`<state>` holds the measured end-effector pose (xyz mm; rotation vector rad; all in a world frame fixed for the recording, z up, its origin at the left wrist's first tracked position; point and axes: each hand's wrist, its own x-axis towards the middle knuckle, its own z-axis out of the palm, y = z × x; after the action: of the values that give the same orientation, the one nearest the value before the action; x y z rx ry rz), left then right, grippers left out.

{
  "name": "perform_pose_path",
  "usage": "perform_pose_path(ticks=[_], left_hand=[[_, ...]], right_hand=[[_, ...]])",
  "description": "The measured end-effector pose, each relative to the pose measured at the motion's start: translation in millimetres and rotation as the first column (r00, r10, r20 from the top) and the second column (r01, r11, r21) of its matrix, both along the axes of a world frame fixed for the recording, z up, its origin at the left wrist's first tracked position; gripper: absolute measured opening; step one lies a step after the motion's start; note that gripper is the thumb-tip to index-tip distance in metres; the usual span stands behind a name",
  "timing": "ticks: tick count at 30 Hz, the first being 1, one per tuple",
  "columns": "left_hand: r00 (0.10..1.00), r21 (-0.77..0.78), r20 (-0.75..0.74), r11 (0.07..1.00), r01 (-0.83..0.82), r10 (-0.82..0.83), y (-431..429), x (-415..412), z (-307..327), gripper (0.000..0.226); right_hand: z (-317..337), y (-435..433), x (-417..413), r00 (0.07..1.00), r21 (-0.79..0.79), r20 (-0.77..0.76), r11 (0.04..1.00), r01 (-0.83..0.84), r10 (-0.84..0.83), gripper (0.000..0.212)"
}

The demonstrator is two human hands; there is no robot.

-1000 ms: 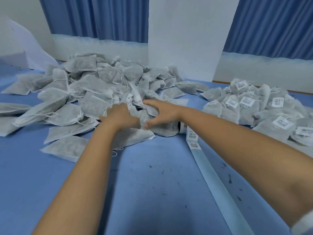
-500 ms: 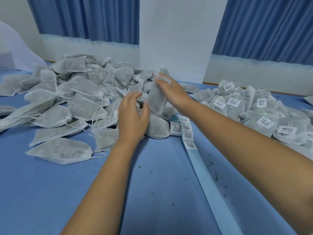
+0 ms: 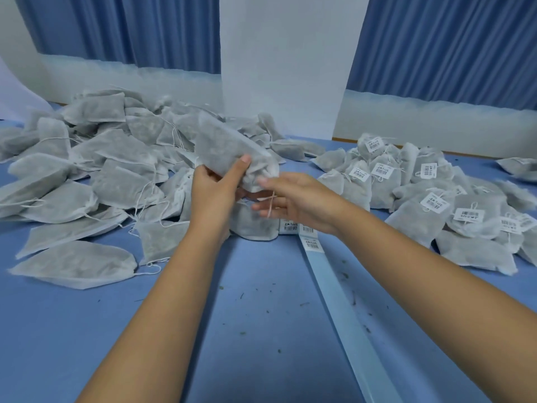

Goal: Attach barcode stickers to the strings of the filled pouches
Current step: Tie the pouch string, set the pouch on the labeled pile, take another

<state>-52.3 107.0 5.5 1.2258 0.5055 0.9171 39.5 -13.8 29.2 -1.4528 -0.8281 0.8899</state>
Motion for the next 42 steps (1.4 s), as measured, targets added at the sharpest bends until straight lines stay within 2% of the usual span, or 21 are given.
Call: perform_pose_path(ticks=[2,5,8,10,14,15,17,19,21,22,23,24,25,27,29,33,36,39,42], left_hand=[[0.999,-0.011,-0.030,0.999,-0.033,0.032,-1,0,-3,0.053],[0.977,0.054,-0.171,0.991,-0.120,0.128,-1,-6,-11,0.056],[0.935,0.226,-0.233,0.950,-0.214,0.266,-3,-15,-16,0.071],[0.916,0.334,-0.256,0.918,-0.215,0.308,-6,-16,-19,0.086],[0.901,0.472,-0.265,0.861,-0.191,0.345,-19,-14,-19,0.102],[0.885,0.542,-0.270,0.819,-0.187,0.380,-22,-14,-20,0.103],[0.802,0.710,-0.326,0.690,-0.141,0.500,-27,-14,-22,0.100],[0.764,0.872,-0.296,0.489,-0.029,0.574,-31,-16,-21,0.083],[0.829,0.976,-0.170,0.206,0.067,0.533,-35,-19,-16,0.063],[0.876,0.990,-0.138,0.096,0.106,0.462,-37,-20,-14,0.054],[0.916,0.988,-0.152,0.038,0.149,0.371,-39,-20,-13,0.044],[0.935,0.974,-0.224,0.038,0.223,0.276,-41,-21,-12,0.034],[0.926,0.943,-0.331,0.092,0.320,0.180,-43,-23,-10,0.029],[0.847,0.822,-0.530,0.272,0.500,0.043,-49,-25,-10,0.038],[0.800,0.743,-0.600,0.376,0.554,0.007,-47,-24,-12,0.040],[0.815,0.749,-0.579,0.384,0.540,-0.017,-40,-24,-17,0.015],[0.827,0.726,-0.559,0.447,0.523,-0.059,-34,-28,-16,0.007],[0.777,0.655,-0.621,0.475,0.587,-0.104,-27,-29,-14,0.005],[0.713,0.569,-0.674,0.480,0.667,-0.192,-30,-29,-14,0.011]], right_hand=[[-3,-9,-2,0.988,-0.064,0.156,0.998,0.025,-0.015,0.013],[-6,-26,-2,0.924,-0.131,0.378,0.985,0.114,-0.056,0.015],[-8,-43,-3,0.855,-0.126,0.513,0.979,0.160,-0.073,0.015],[-12,-48,-3,0.805,-0.136,0.589,0.972,0.190,-0.075,0.012],[-27,-53,-3,0.567,-0.262,0.822,0.912,0.314,0.041,0.012],[-31,-54,-4,0.549,-0.261,0.835,0.911,0.321,0.046,0.017],[-37,-58,-5,0.579,-0.228,0.815,0.929,0.292,0.019,0.023],[-39,-62,-7,0.652,-0.184,0.758,0.953,0.241,-0.018,0.018],[-38,-66,-9,0.757,-0.131,0.653,0.978,0.163,-0.039,0.015],[-37,-68,-10,0.793,-0.107,0.608,0.986,0.127,-0.037,0.018],[-35,-70,-11,0.813,-0.081,0.582,0.992,0.101,-0.035,0.021],[-33,-71,-11,0.821,-0.054,0.569,0.995,0.086,-0.040,0.022],[-30,-73,-11,0.828,-0.030,0.558,0.996,0.080,-0.050,0.022],[-28,-77,-10,0.847,0.003,0.524,0.995,0.097,-0.084,0.019],[-28,-80,-8,0.858,0.034,0.499,0.992,0.125,-0.125,0.017],[-32,-88,-6,0.841,0.021,0.512,0.982,0.188,-0.173,0.017],[-34,-93,-5,0.828,0.010,0.525,0.974,0.227,-0.198,0.022],[-36,-95,-2,0.817,0.035,0.538,0.973,0.227,-0.209,0.024],[-40,-93,-1,0.784,0.147,0.549,0.957,0.251,-0.290,0.014]])
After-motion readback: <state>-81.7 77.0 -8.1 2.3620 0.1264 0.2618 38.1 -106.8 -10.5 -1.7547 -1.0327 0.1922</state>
